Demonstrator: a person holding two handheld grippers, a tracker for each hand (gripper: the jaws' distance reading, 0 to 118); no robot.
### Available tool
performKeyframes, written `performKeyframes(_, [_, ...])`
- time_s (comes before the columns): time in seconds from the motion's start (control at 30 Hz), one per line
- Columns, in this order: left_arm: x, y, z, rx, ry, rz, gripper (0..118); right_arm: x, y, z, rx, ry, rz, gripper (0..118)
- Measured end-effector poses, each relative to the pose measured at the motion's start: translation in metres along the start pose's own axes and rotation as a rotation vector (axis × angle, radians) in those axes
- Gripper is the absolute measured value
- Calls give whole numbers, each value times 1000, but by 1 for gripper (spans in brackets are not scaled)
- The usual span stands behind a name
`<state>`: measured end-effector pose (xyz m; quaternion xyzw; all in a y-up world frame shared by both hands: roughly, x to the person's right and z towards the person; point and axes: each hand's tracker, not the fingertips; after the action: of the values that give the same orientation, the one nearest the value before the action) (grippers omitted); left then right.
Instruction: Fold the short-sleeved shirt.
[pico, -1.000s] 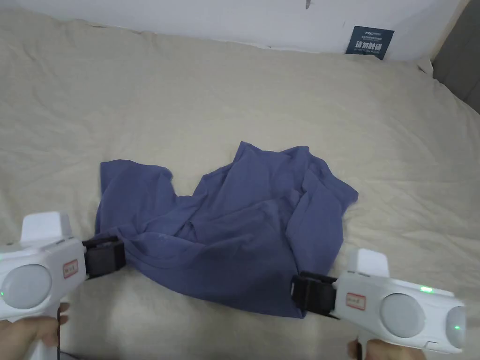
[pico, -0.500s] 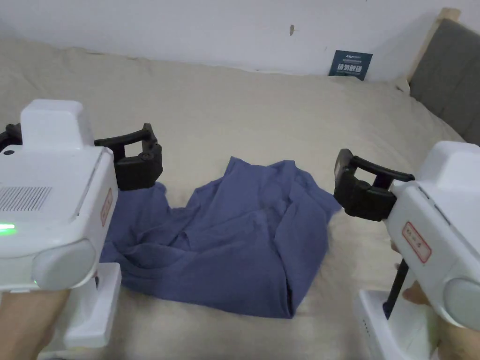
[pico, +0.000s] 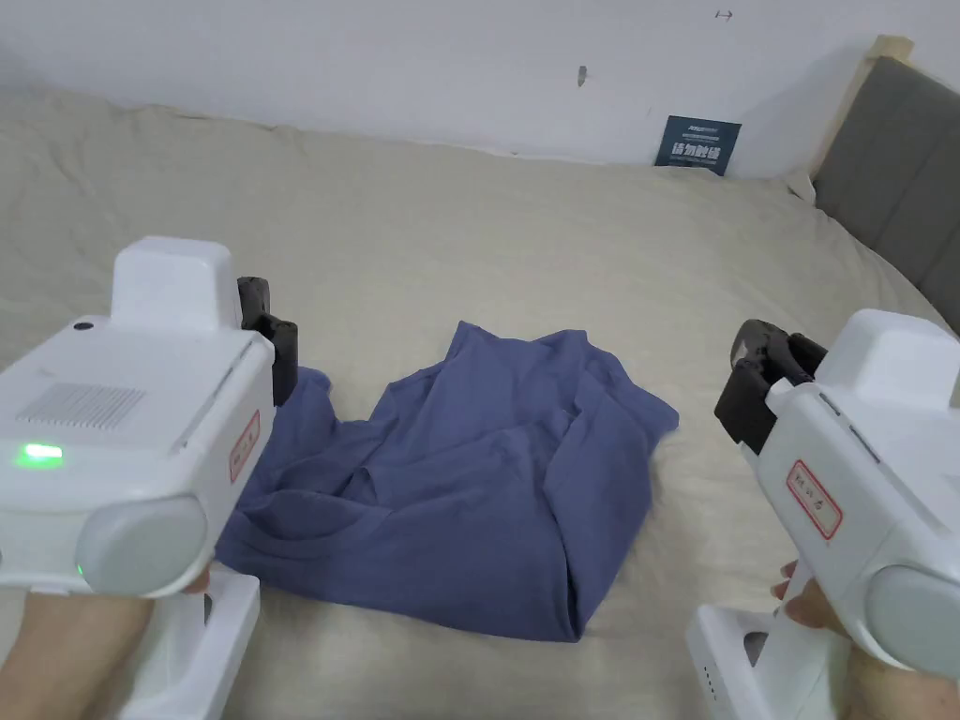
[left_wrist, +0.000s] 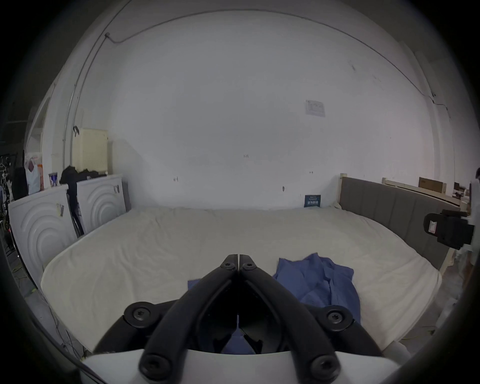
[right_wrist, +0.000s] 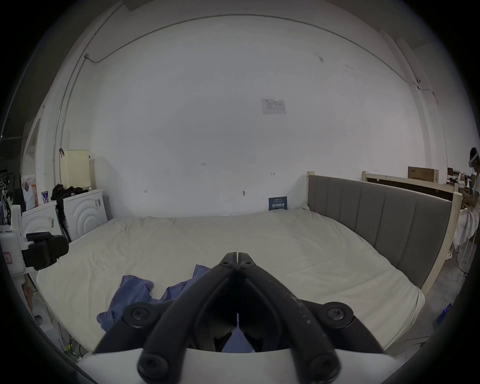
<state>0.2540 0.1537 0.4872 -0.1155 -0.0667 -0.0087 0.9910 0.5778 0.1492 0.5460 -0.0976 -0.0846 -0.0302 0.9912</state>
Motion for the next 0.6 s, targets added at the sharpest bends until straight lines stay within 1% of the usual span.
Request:
performKeyframes(0.1, [-16, 8, -12, -84, 12, 48, 1, 3, 0, -1, -6, 3, 13, 1])
performKeyframes(0.13, [-25, 11, -20, -119, 26, 60, 8, 4, 1, -3, -9, 11, 12, 1])
performKeyframes(0.17, [-33, 14, -30, -158, 37, 78, 23, 1, 1, -1, -11, 23, 12, 1])
performKeyframes(0.2, [-41, 15, -39, -185, 69, 92, 62, 2, 0, -3, -13, 34, 11, 1])
performKeyframes(0.23, [-51, 16, -50, -213, 92, 115, 94, 2, -1, -6, -17, 42, 10, 1])
performKeyframes(0.27, [-61, 15, -63, -236, 100, 137, 118, 2, -3, -8, -23, 43, 11, 1])
performKeyframes(0.3, [-70, 13, -76, -275, 97, 141, 118, 0, -3, -8, -31, 48, 17, 1])
performKeyframes(0.33, [-80, 9, -93, -353, 95, 149, 118, 0, -6, -11, -40, 53, 20, 1])
performKeyframes(0.37, [-87, 6, -101, -375, 83, 178, 118, 0, -8, -14, -52, 54, 23, 1])
performKeyframes(0.4, [-94, 0, -115, -447, 97, 185, 117, -1, -11, -18, -64, 54, 27, 1])
performKeyframes(0.43, [-100, -8, -131, -524, 100, 192, 118, -1, -14, -22, -79, 60, 31, 1])
performKeyframes(0.53, [-105, -41, -167, -678, 128, 194, 118, -2, -23, -33, -118, 57, 32, 1])
performKeyframes(0.6, [-103, -64, -186, -758, 143, 167, 118, -2, -29, -41, -148, 59, 38, 1])
